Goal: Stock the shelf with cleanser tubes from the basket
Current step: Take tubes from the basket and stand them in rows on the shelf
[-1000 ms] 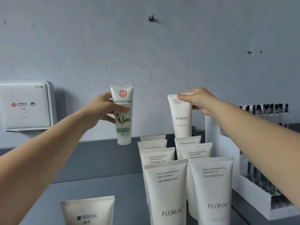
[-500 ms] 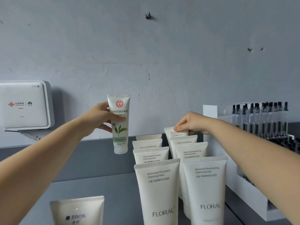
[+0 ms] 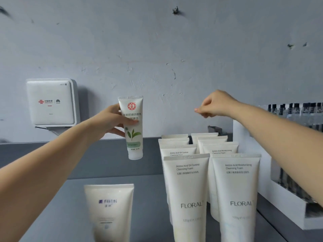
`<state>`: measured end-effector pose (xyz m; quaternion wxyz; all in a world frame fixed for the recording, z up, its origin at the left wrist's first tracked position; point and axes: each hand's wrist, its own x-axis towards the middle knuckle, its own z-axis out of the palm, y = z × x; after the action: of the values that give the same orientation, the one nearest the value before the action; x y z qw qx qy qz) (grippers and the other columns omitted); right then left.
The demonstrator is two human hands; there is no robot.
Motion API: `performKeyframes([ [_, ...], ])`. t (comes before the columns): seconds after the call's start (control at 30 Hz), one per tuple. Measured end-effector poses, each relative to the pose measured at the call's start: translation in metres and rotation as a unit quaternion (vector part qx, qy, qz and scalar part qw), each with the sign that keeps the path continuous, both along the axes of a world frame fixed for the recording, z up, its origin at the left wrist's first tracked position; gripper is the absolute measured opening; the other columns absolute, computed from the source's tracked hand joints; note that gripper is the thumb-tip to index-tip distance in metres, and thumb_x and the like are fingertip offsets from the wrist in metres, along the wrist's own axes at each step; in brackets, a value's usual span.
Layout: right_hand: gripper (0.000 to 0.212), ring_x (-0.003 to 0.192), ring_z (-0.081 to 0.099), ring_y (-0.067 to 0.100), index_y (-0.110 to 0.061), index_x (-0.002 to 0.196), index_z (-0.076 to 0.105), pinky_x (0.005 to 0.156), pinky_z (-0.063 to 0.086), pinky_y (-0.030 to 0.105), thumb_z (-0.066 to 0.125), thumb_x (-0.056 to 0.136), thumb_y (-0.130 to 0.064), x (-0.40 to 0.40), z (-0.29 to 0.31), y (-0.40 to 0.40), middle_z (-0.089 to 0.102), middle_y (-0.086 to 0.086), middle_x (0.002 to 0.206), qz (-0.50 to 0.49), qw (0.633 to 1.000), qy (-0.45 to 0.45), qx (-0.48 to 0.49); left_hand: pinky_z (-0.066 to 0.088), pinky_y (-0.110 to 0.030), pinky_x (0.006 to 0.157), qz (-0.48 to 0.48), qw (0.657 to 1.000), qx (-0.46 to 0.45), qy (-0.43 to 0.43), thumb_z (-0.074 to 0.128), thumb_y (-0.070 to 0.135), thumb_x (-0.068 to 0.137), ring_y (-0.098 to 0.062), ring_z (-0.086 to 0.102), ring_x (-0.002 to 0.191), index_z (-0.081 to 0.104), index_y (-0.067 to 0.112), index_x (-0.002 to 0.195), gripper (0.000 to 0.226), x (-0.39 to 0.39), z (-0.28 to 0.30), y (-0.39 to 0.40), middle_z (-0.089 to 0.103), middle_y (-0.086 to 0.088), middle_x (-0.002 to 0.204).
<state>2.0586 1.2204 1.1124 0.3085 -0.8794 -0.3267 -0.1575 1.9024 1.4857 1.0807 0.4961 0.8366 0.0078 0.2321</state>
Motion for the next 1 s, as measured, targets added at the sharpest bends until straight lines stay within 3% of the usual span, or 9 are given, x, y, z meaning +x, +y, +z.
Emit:
performKeyframes([
  [0.07,0.03,0.067,0.059,0.017,-0.001,0.075,0.071,0.076,0.053,0.032,0.071,0.079,-0.03,-0.026,0.016,0.012,0.069,0.012,0.074,0.028,0.994,-0.058,0.085,0.06,-0.033,0.067,-0.001,1.0,0.005,-0.014,0.068,0.002,0.079,-0.017,0.07,0.081,0.062,0.018,0.097,0.025,-0.015,0.005,0.006,0.069,-0.005,0.097],
  [0.13,0.027,0.069,0.06,0.017,-0.001,0.082,0.07,0.074,0.054,0.032,0.072,0.079,-0.028,-0.06,0.029,0.031,0.066,0.011,0.077,0.093,0.985,-0.056,0.13,0.06,-0.033,0.067,0.004,1.0,0.01,-0.029,0.068,0.003,0.079,-0.019,0.07,0.082,0.061,0.018,0.097,0.025,-0.032,0.01,0.013,0.068,-0.006,0.096],
  [0.3,0.028,0.073,0.063,0.013,-0.008,0.098,0.066,0.062,0.053,0.024,0.069,0.081,-0.03,-0.142,0.037,0.092,0.065,0.003,0.084,0.201,0.978,0.002,0.053,0.059,-0.028,0.06,0.007,0.998,0.008,-0.066,0.069,0.003,0.078,-0.014,0.069,0.075,0.06,0.019,0.097,0.026,-0.081,0.025,0.028,0.069,0.003,0.083],
  [0.47,0.027,0.077,0.064,0.015,-0.01,0.106,0.061,0.07,0.056,0.028,0.067,0.084,-0.025,-0.197,0.025,0.144,0.066,0.003,0.093,0.252,0.962,0.066,0.082,0.059,-0.028,0.061,-0.028,0.998,0.044,-0.044,0.071,0.005,0.077,-0.013,0.071,0.074,0.062,0.021,0.096,0.026,-0.126,0.022,0.039,0.072,0.003,0.08],
  [0.57,0.004,0.073,0.063,0.014,-0.011,0.087,0.063,0.07,0.056,0.028,0.065,0.086,-0.015,-0.218,0.011,0.162,0.066,0.001,0.082,0.244,0.96,0.077,0.113,0.06,-0.033,0.068,-0.048,0.997,0.058,-0.026,0.073,0.005,0.076,-0.018,0.071,0.08,0.062,0.02,0.098,0.029,-0.147,0.005,0.047,0.072,0.002,0.081],
  [0.63,0.004,0.074,0.063,0.015,-0.01,0.082,0.064,0.071,0.057,0.027,0.065,0.085,-0.009,-0.229,-0.001,0.171,0.066,0.002,0.08,0.234,0.963,0.087,0.101,0.06,-0.035,0.069,-0.063,0.996,0.06,-0.009,0.074,0.006,0.074,-0.02,0.071,0.08,0.062,0.018,0.096,0.028,-0.157,-0.012,0.053,0.072,0.0,0.083],
  [0.77,0.003,0.07,0.062,0.013,-0.008,0.085,0.067,0.068,0.057,0.025,0.068,0.082,-0.008,-0.251,-0.023,0.182,0.066,0.001,0.077,0.21,0.974,0.071,0.041,0.06,-0.034,0.069,-0.083,0.995,0.048,0.015,0.075,0.005,0.074,-0.017,0.072,0.08,0.062,0.016,0.097,0.029,-0.169,-0.044,0.065,0.072,-0.003,0.088],
  [1.0,0.014,0.079,0.062,0.024,-0.003,0.093,0.07,0.079,0.055,0.035,0.07,0.08,-0.007,-0.276,-0.044,0.191,0.07,0.017,0.092,0.154,0.984,0.044,-0.083,0.06,-0.035,0.07,-0.101,0.994,0.029,0.043,0.076,0.005,0.073,-0.013,0.071,0.077,0.062,0.019,0.094,0.029,-0.18,-0.084,0.069,0.072,0.001,0.087],
])
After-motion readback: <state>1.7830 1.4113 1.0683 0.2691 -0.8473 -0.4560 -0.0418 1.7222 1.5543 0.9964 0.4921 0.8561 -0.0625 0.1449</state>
